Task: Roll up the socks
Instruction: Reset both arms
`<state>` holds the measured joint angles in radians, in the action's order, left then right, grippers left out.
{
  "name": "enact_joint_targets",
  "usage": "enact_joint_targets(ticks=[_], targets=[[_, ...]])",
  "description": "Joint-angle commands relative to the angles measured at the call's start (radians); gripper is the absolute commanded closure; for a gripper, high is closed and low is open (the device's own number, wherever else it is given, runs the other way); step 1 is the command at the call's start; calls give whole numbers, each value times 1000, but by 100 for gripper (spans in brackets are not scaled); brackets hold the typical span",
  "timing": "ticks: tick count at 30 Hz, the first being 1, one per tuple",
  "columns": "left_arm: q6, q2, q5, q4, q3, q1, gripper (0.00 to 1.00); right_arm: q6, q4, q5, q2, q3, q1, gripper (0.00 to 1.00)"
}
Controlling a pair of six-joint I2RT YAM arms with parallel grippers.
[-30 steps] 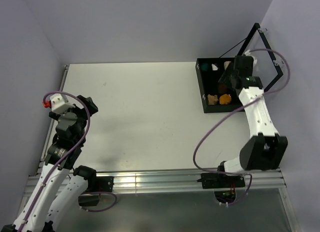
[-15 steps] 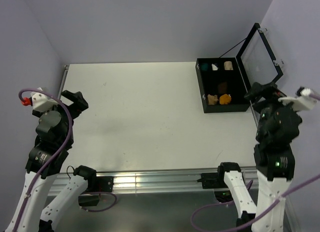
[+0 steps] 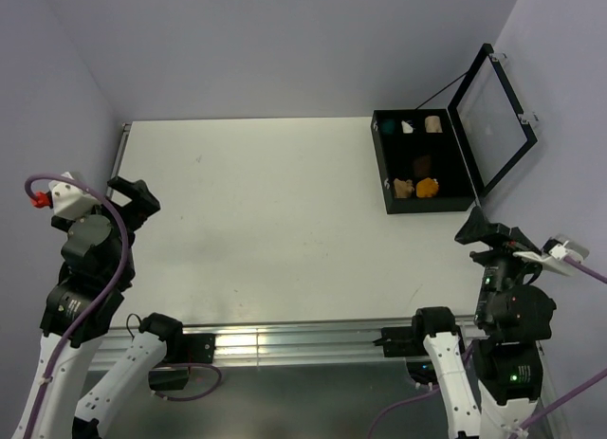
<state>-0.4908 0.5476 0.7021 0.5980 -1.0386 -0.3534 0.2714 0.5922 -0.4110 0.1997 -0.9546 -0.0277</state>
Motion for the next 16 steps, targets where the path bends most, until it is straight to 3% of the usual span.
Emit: enact_joint_targets(ticks=[1, 16], targets=[[3, -21, 37, -10, -35, -4, 1, -40, -46, -17, -55, 39, -17, 3], [-35, -9, 11, -18, 0, -2, 2, -63, -86, -3, -114, 103, -21, 5]])
